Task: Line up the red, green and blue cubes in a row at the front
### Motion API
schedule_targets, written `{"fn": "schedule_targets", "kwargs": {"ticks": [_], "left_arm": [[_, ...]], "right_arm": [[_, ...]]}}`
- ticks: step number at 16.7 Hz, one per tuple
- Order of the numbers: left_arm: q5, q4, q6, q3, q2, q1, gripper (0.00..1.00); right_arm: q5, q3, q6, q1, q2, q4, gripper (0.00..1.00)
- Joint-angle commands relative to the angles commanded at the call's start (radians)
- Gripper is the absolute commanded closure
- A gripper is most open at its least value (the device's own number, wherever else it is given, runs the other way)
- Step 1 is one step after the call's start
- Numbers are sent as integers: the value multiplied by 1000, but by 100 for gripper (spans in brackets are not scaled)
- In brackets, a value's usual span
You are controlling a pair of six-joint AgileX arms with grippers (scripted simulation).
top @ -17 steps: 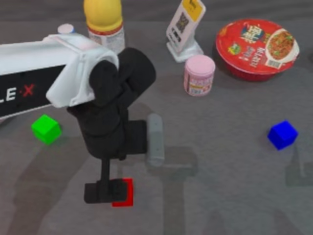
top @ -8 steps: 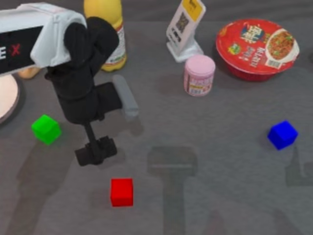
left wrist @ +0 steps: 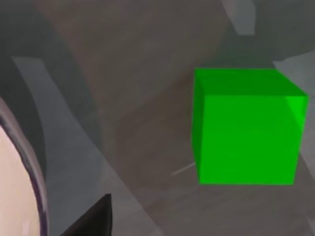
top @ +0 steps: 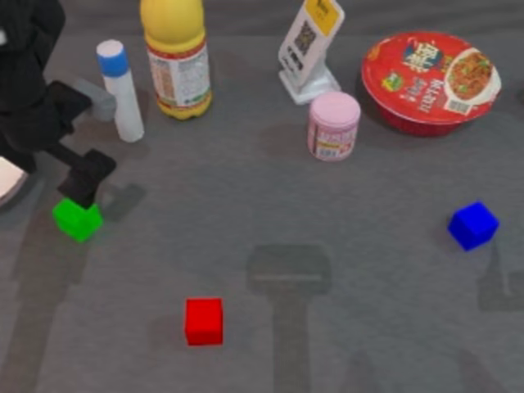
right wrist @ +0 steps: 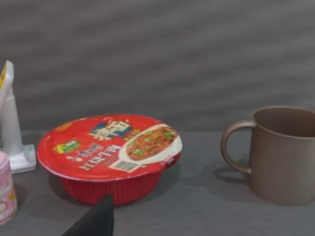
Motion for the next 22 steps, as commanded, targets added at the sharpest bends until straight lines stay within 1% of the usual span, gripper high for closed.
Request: {"fn": "schedule_targets", "kwargs": {"ticks": [6,8,13,15,19,22], "left_arm": [[0,18,-2,-13,5,1,0],[0,74,-3,-46,30,3,0],[1,275,0,-153,116,4,0],[1,308,1,-173,134,4,0],[1,309,1,-174,135,4,0],[1,309,1,-174,135,4,23]], "right_arm": [[0,0,0,0,0,0,0],[0,0,0,0,0,0,0],[0,0,0,0,0,0,0],[0,0,0,0,0,0,0],[0,0,0,0,0,0,0],[0,0,0,0,0,0,0]]}}
